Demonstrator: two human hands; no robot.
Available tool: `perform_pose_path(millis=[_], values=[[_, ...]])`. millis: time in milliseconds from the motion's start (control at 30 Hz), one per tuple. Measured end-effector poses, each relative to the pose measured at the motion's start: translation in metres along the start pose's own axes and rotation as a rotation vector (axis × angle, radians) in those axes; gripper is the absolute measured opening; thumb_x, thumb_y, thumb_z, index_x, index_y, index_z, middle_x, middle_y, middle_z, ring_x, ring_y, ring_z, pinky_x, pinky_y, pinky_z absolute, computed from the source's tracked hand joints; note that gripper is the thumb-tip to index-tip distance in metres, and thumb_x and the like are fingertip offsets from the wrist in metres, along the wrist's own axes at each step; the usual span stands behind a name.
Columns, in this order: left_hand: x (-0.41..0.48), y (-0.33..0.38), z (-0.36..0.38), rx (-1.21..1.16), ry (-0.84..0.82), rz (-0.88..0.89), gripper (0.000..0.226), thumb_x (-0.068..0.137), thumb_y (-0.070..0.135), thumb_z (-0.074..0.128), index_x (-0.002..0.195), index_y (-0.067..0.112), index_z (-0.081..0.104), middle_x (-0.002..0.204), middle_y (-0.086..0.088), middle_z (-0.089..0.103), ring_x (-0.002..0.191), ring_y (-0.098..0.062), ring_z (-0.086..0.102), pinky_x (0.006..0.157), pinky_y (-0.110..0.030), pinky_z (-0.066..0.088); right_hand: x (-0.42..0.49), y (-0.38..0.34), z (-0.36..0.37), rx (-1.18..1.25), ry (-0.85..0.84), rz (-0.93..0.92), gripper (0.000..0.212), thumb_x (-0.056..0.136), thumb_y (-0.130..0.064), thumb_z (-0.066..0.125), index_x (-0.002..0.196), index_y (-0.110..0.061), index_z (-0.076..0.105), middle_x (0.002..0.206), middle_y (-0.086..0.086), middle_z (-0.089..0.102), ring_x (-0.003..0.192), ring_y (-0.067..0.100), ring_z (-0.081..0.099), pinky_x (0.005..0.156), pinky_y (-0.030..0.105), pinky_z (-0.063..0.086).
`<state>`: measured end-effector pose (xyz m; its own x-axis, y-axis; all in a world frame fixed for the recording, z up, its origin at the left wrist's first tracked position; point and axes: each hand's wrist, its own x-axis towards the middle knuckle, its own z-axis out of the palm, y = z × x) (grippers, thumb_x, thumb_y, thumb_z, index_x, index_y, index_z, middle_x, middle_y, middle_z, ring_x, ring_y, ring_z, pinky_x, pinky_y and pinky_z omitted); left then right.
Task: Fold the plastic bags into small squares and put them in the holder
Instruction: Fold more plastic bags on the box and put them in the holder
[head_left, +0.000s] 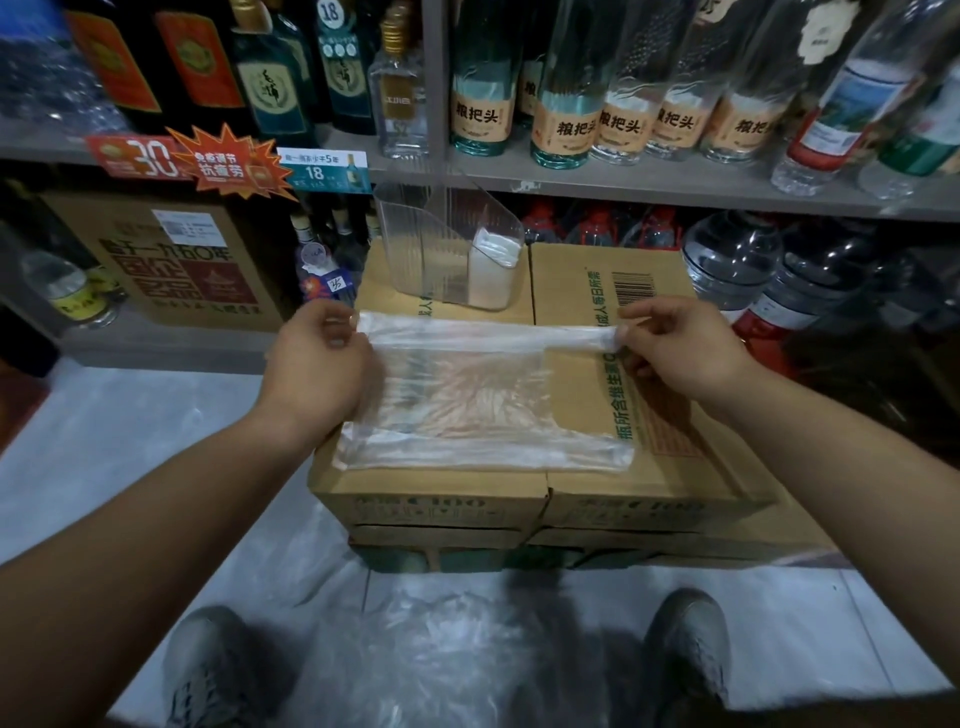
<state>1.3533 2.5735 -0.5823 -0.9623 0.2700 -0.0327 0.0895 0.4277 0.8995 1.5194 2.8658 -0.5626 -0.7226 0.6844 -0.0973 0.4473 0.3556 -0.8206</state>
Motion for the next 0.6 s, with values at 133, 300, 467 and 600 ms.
perform_pose_path(millis=[133, 300, 467, 600], values=[[-0.026, 0.002, -0.007, 0.403, -0.102, 0.322, 0.033, 0.096, 0.032, 0.052, 0.127, 0.022, 0.059, 0.136, -0.002, 0.049, 0.123, -0.022, 0.048, 0.104, -0.040, 0.041, -0.014, 0.000, -0.012, -0.123, -0.041, -0.051, 0.006, 0.092, -0.016, 0.072, 0.097, -0.016, 0.072, 0.088, 0.005, 0.071, 0.079, 0.022, 0.067, 0.083, 0.042, 0.060], [-0.039, -0.018, -0.012, 0.677, -0.318, 0.492, 0.052, 0.091, 0.053, 0.035, 0.123, 0.025, 0.064, 0.144, -0.004, 0.051, 0.133, -0.029, 0.046, 0.109, -0.049, 0.037, -0.060, -0.012, -0.040, -0.210, -0.516, -0.105, 0.014, 0.088, -0.016, 0.076, 0.101, -0.023, 0.076, 0.094, -0.006, 0.072, 0.086, 0.007, 0.066, 0.076, 0.014, 0.052], [-0.040, -0.032, -0.012, 0.652, -0.363, 0.491, 0.059, 0.094, 0.056, 0.031, 0.138, 0.026, 0.057, 0.154, -0.001, 0.042, 0.143, -0.025, 0.033, 0.116, -0.050, 0.029, -0.071, 0.005, -0.024, -0.227, -0.615, -0.164, 0.019, 0.084, -0.017, 0.081, 0.100, -0.024, 0.075, 0.090, -0.004, 0.071, 0.074, -0.001, 0.060, 0.072, 0.015, 0.050], [-0.039, -0.036, -0.011, 0.622, -0.359, 0.474, 0.054, 0.095, 0.052, 0.034, 0.142, 0.030, 0.051, 0.157, 0.004, 0.036, 0.145, -0.020, 0.027, 0.115, -0.049, 0.026, -0.069, 0.011, -0.017, -0.228, -0.539, -0.205, 0.011, 0.085, -0.015, 0.080, 0.083, -0.023, 0.073, 0.074, -0.010, 0.069, 0.066, 0.001, 0.058, 0.066, 0.016, 0.047]])
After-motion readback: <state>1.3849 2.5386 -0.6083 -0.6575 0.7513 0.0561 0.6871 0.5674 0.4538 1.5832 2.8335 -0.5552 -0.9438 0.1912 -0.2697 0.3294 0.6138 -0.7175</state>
